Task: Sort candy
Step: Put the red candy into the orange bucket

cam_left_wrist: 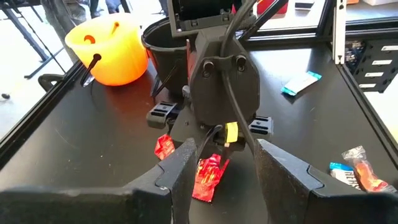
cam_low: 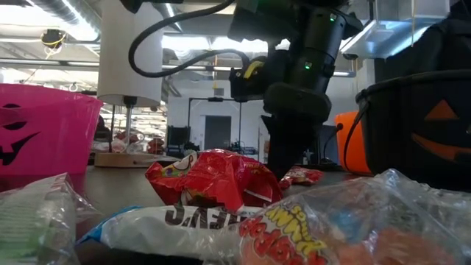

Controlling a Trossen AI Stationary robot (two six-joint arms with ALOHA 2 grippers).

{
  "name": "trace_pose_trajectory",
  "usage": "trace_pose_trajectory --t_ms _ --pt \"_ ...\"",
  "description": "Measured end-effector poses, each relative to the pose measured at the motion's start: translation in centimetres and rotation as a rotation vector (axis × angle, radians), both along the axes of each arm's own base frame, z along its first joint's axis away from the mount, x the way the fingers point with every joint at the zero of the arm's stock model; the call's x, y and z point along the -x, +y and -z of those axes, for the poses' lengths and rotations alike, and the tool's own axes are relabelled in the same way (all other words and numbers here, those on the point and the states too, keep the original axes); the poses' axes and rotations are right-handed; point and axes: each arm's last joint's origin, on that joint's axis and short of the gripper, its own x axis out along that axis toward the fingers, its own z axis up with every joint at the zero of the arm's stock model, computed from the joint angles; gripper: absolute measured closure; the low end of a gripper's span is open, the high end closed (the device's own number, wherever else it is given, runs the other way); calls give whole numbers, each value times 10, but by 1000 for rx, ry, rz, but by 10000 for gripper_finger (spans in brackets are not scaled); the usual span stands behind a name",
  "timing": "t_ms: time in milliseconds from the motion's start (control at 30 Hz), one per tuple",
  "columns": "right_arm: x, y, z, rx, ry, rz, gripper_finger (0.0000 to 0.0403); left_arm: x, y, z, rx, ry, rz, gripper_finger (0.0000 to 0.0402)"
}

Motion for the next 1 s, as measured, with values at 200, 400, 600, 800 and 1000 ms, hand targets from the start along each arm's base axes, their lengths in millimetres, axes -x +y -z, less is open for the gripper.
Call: trace_pose_trajectory --t_ms 200,400,600,800,1000 --pt "-1 1 -1 2 -5 -12 246 0 0 0 2 -1 -1 249" --pt "-1 0 0 11 -7 -14 310 0 0 0 3 -2 -1 249" --pt "0 0 -4 8 -15 -14 336 0 0 0 3 -2 -1 249" --pt "4 -2 -26 10 -70 -8 338 0 0 0 -1 -4 -8 249" --pt "10 -3 -61 -9 -168 -9 339 0 0 0 -1 -5 -8 249"
